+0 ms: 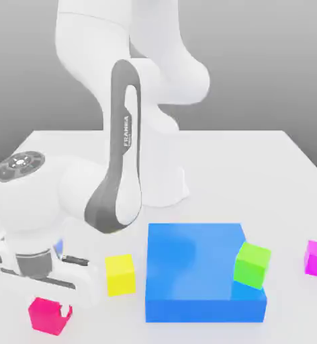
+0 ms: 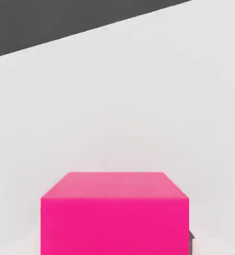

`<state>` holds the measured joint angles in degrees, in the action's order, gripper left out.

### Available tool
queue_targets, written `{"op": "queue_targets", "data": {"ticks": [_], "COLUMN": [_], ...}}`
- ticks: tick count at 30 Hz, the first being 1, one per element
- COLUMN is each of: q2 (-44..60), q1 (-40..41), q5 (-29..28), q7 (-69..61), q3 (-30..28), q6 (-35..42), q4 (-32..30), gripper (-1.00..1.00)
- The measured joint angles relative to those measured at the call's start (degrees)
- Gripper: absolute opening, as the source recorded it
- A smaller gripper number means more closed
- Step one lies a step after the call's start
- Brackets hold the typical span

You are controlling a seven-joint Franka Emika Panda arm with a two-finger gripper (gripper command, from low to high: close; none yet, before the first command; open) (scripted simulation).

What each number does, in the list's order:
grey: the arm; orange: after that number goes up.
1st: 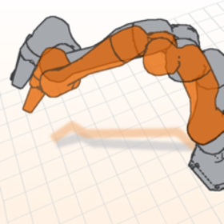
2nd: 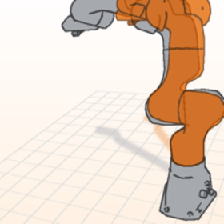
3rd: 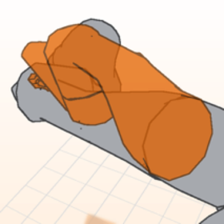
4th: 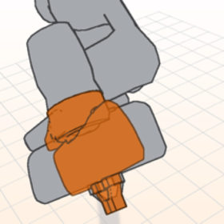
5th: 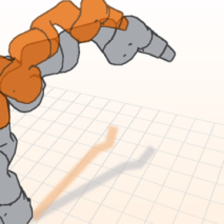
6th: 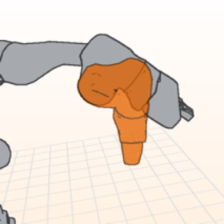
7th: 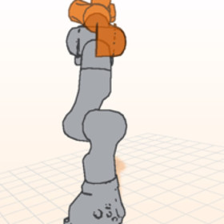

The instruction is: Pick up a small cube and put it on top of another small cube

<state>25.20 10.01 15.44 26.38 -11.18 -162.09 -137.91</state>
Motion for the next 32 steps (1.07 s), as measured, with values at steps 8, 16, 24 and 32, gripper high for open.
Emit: {"op": "queue_targets", "data": {"ticks": [8, 16, 24, 32], "q2": [-9.07, -12.93, -19.02, -11.87], "q1": [-8.43, -22.70, -38.29, -46.58], "q5": [-7.73, -11.79, -16.40, -21.63], "q7": [7.30, 18.04, 32.56, 42.70], "q3": [-1.02, 7.52, 19.35, 21.71], "q6": [7.88, 9.32, 11.00, 5.20], "q4": [-0.36, -2.08, -6.14, -5.91], "gripper": [-1.00, -1.00, -1.00, 1.00]}}
